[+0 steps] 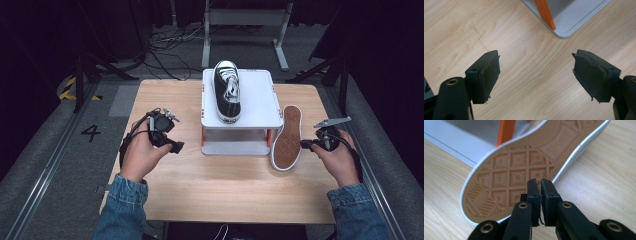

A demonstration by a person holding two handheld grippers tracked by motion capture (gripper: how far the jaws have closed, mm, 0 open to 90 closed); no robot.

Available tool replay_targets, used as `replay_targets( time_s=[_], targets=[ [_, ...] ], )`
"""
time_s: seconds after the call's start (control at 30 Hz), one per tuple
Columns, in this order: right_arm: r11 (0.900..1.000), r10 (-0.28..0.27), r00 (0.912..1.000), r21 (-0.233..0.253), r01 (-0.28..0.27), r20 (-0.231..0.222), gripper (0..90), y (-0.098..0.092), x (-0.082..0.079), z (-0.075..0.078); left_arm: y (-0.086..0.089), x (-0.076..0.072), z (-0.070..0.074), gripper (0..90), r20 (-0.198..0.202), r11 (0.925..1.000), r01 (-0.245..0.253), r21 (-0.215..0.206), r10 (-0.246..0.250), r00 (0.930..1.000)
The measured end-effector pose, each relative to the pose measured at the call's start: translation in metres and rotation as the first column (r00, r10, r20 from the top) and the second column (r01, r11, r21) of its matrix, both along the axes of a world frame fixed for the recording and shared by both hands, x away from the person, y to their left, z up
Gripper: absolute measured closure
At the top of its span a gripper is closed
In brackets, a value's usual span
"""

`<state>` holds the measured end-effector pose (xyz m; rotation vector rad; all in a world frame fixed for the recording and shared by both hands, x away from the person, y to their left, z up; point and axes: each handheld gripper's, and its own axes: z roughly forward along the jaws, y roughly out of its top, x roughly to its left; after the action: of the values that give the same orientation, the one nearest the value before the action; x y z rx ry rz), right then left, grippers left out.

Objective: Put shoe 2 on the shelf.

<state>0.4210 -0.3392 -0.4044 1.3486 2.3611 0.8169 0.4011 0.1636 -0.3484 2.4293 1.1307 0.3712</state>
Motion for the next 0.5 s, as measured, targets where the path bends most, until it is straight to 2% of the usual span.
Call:
replay_targets(
  time_s=[0.07,0.17,0.3,0.37,0.5],
  targets=[
    [0.999,-0.025,0.9995,-0.026,0.024,-0.021,88.0,-0.002,0.001,-0.005,0.005,-0.002,-0.009,21.5,-0.011,0.9995,-0.023,-0.021,0.023,0.9997],
    [0.998,-0.053,0.9964,-0.026,0.051,-0.066,87.6,-0.007,0.002,-0.014,0.01,-0.002,-0.025,21.4,-0.039,0.9982,-0.052,-0.032,0.05,0.998],
    [0.997,-0.063,0.9926,-0.041,0.059,-0.104,87.1,-0.013,0.004,-0.027,0.013,0.002,-0.037,21.3,-0.055,0.9982,-0.06,0.0,0.06,0.9967],
    [0.997,-0.071,0.9938,-0.041,0.068,-0.086,87.6,-0.014,0.003,-0.024,0.015,0.003,-0.041,20.9,-0.063,0.9977,-0.068,0.005,0.068,0.9957],
    [0.998,-0.056,0.9984,0.001,0.056,-0.004,88.6,-0.011,-0.005,-0.004,0.018,0.005,-0.047,20.8,-0.079,0.9975,-0.07,0.009,0.07,0.9944]
  ],
)
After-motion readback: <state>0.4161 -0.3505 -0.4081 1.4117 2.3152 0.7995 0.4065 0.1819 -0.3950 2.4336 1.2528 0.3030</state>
